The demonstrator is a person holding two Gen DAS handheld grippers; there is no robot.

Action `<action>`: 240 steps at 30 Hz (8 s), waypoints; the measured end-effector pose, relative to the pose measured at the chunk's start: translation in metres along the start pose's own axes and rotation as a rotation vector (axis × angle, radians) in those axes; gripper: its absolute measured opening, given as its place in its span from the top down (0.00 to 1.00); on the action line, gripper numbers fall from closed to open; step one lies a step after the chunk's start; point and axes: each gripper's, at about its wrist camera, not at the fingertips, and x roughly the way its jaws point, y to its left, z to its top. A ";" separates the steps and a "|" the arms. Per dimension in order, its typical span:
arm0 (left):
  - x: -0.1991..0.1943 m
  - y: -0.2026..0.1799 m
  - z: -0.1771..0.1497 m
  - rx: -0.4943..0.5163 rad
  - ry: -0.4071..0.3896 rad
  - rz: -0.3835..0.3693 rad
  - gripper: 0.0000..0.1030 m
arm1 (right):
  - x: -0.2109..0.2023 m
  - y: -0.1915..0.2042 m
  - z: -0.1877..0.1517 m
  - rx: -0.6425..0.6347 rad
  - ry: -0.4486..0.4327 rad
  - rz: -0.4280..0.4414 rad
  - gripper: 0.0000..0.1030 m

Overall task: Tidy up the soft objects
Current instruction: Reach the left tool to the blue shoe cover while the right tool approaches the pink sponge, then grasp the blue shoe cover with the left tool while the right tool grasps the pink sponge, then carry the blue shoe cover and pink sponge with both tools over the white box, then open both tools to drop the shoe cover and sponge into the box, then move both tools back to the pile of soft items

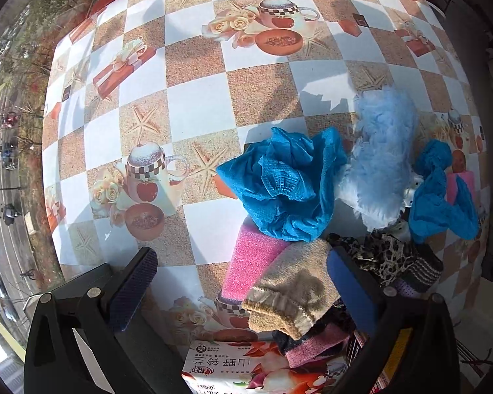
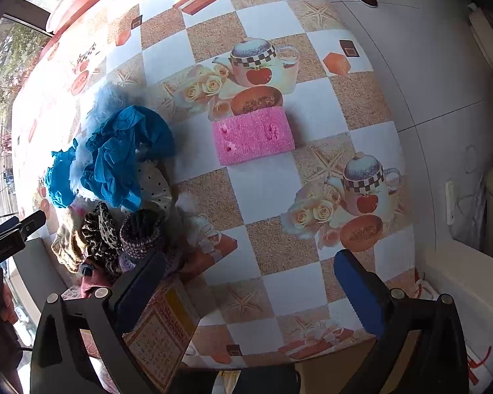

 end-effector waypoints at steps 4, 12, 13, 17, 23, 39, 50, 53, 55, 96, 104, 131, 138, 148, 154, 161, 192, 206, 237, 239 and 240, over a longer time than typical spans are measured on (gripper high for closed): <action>0.021 -0.006 0.009 0.016 0.031 0.002 0.00 | 0.015 -0.003 0.018 -0.021 -0.012 -0.040 0.00; 0.041 -0.006 0.033 -0.003 0.008 -0.032 0.00 | 0.046 -0.003 0.059 -0.064 -0.033 -0.048 0.00; 0.045 -0.006 0.036 -0.011 0.009 -0.039 0.00 | 0.052 -0.002 0.064 -0.077 -0.034 -0.060 0.00; 0.057 -0.002 0.043 -0.043 0.014 -0.064 0.00 | 0.074 0.003 0.076 -0.093 -0.026 -0.075 0.00; 0.074 0.001 0.045 -0.072 0.020 -0.091 0.00 | 0.078 0.006 0.083 -0.097 -0.064 -0.096 0.00; 0.062 -0.001 0.045 -0.061 0.000 -0.101 0.52 | 0.083 0.004 0.071 -0.151 -0.055 -0.088 0.03; 0.006 0.015 0.027 -0.054 -0.157 -0.073 0.73 | 0.038 0.014 0.056 -0.176 -0.122 -0.045 0.31; -0.016 0.014 0.017 -0.041 -0.184 -0.066 0.73 | 0.017 0.014 0.044 -0.180 -0.135 -0.025 0.31; -0.027 0.008 0.008 -0.027 -0.197 -0.054 0.73 | 0.003 0.014 0.035 -0.179 -0.141 -0.011 0.31; -0.116 -0.222 -0.246 0.567 -0.206 -0.159 0.73 | -0.044 -0.073 -0.149 -0.317 -0.114 0.118 0.31; -0.128 -0.116 -0.278 0.453 -0.284 -0.152 0.73 | -0.028 -0.007 -0.209 -0.424 -0.027 0.155 0.31; -0.063 0.179 -0.361 -0.308 -0.244 0.128 0.73 | -0.065 0.371 -0.275 -1.085 -0.122 0.235 0.31; -0.048 0.190 -0.368 -0.338 -0.221 0.103 0.73 | -0.051 0.377 -0.284 -1.119 -0.069 0.181 0.31; -0.047 0.190 -0.369 -0.319 -0.220 0.094 0.73 | -0.048 0.375 -0.287 -1.127 -0.060 0.156 0.31; -0.047 0.192 -0.368 -0.323 -0.218 0.102 0.73 | -0.048 0.375 -0.287 -1.123 -0.060 0.158 0.31; -0.046 0.192 -0.368 -0.327 -0.215 0.110 0.73 | -0.048 0.377 -0.290 -1.144 -0.062 0.156 0.31; -0.048 0.204 -0.361 -0.368 -0.244 0.079 0.44 | -0.052 0.398 -0.304 -1.282 -0.090 0.190 0.30; -0.051 0.210 -0.345 -0.398 -0.282 0.038 0.00 | -0.047 0.376 -0.255 -1.047 -0.073 0.188 0.00; -0.060 0.203 -0.310 -0.304 -0.298 0.057 0.00 | -0.062 0.352 -0.231 -0.921 -0.133 0.205 0.00; -0.062 0.198 -0.302 -0.280 -0.305 0.052 0.00 | -0.066 0.346 -0.227 -0.898 -0.153 0.206 0.00; -0.063 0.196 -0.298 -0.269 -0.308 0.045 0.00 | -0.069 0.343 -0.225 -0.885 -0.166 0.206 0.00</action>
